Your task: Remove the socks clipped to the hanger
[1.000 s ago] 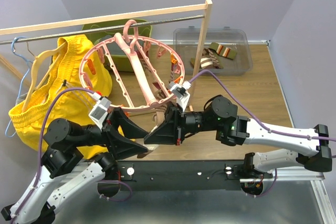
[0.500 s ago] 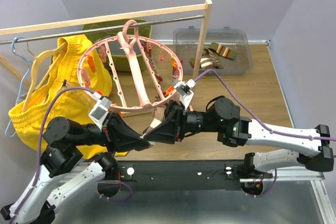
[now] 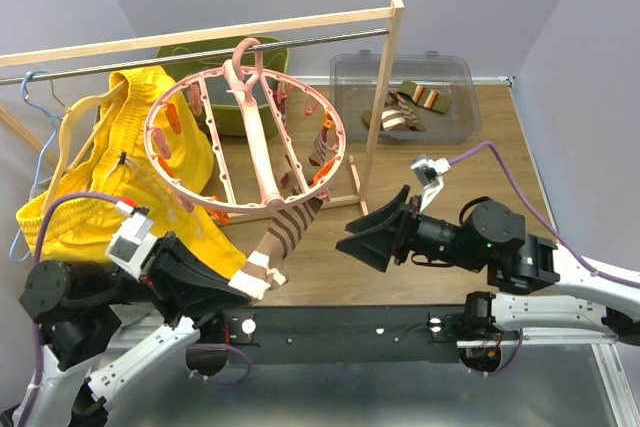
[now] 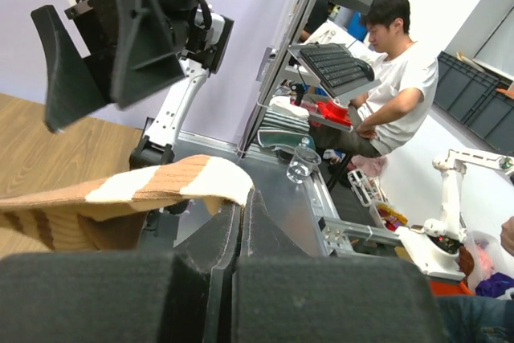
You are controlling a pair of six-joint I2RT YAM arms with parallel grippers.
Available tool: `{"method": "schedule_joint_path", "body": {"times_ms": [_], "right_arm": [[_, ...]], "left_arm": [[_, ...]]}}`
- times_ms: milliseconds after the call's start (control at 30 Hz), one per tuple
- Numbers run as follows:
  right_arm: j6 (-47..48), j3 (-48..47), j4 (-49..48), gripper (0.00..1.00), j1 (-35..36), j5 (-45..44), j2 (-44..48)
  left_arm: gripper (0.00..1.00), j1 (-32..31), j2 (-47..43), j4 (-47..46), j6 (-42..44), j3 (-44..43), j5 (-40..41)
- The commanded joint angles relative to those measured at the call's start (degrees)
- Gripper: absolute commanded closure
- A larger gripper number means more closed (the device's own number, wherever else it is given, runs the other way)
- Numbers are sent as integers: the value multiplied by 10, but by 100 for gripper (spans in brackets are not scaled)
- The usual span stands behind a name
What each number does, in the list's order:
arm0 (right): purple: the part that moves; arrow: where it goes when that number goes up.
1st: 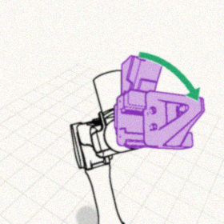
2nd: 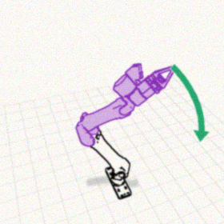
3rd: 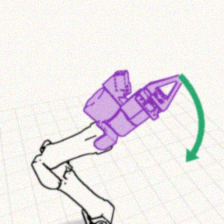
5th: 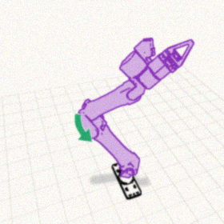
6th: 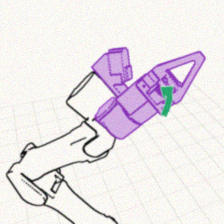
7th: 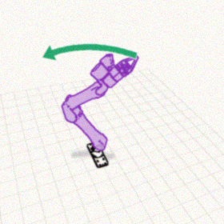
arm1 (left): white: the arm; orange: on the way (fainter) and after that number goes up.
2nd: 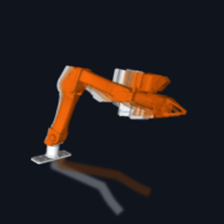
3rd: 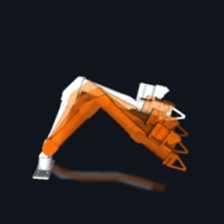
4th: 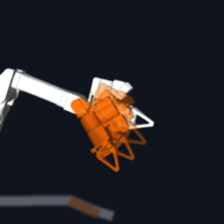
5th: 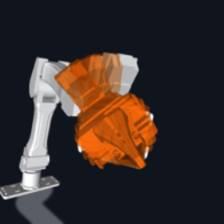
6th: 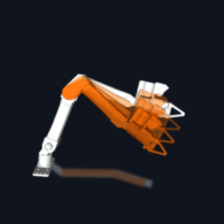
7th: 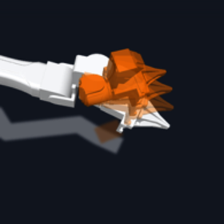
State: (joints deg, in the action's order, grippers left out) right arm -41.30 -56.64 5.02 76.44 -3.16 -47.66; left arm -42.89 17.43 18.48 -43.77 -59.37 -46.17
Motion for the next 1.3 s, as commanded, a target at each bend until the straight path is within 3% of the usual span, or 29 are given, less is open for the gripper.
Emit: {"method": "schedule_joint_path", "body": {"times_ms": [0,233,367,467,567,733,900,1100,1267], "right_arm": [[7,20,99,23,3,-155,39],[3,-5,128,28,3,-279,4],[9,15,62,44,3,-366,-8],[30,33,2,46,3,-397,-23],[25,9,26,46,1,-429,-64],[4,-39,91,46,-27,-396,-150],[2,-22,35,46,-74,-278,-195],[28,-34,30,46,-75,-232,-212],[39,-11,31,45,-75,-210,-163]], "left_arm": [[100,-1,-10,68,-2,-53,-4],[100,-1,-13,117,1,-90,18],[100,-1,-7,161,19,-119,28],[100,-1,-6,151,25,-113,30],[100,-1,-8,123,15,-86,28],[100,-1,-4,129,39,-73,34],[100,-3,-2,238,91,-143,89],[100,-44,-42,283,53,-232,211],[100,-100,-96,275,-3,-280,364]]}}
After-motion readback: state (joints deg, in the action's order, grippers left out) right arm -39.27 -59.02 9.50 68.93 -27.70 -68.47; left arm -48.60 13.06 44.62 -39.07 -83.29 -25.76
